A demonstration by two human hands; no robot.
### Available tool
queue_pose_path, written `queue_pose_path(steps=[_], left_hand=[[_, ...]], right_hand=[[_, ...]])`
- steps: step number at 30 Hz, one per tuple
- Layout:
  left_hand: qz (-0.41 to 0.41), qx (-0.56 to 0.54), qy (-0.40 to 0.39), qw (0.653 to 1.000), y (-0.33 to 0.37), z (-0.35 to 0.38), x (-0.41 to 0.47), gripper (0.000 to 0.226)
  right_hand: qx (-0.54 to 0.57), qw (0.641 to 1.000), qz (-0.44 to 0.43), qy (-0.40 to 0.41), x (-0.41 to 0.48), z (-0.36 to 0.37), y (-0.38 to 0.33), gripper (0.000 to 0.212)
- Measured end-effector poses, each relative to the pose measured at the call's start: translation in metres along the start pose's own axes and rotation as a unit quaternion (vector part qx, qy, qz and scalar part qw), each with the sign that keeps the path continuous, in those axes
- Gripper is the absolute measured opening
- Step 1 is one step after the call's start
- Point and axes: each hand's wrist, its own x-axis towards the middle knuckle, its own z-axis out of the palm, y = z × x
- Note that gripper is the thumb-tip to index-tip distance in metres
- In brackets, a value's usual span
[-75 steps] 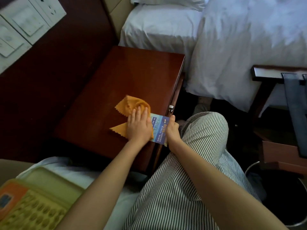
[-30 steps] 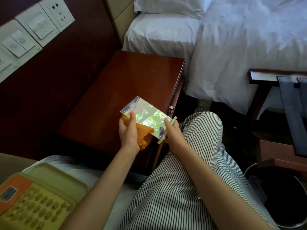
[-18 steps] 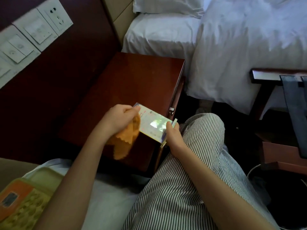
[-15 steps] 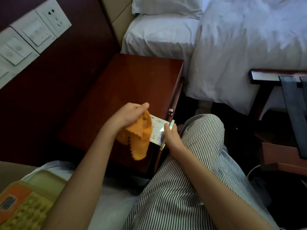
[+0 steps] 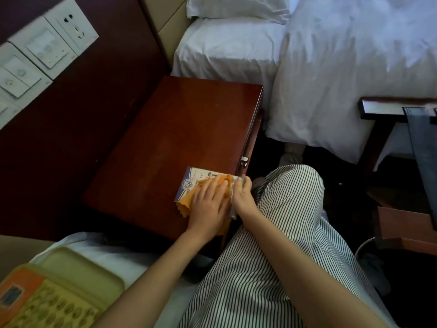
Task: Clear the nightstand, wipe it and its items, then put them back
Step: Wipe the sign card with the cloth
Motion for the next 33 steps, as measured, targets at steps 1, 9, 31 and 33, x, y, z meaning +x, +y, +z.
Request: queue_pose_path(steps=[1, 9, 31, 33], left_hand=[[0.02, -0.007, -0.007, 1.0, 0.001, 0.001, -0.002, 0.051], [-0.154, 0.066, -0.023, 0.986, -0.033, -0.011, 0.016, 0.053], [-0.014, 0.008, -0.074, 0.997, 0.027, 0.001, 0.028, 0.056], [0.014, -0.055, -0.087, 0.995, 0.015, -0.008, 0.018, 0.047]], right_hand=[[0.01, 1.0, 0.002, -0.002, 0.001, -0.001, 0.0, 0.053], [0.003, 0.999, 0.015, -0.03, 0.004, -0.001, 0.004, 0.054], [0.04, 0.999, -0.017, -0.008, 0.002, -0.001, 0.001, 0.05], [0.044, 0.999, -0.016, -0.016, 0.002, -0.004, 0.001, 0.048]])
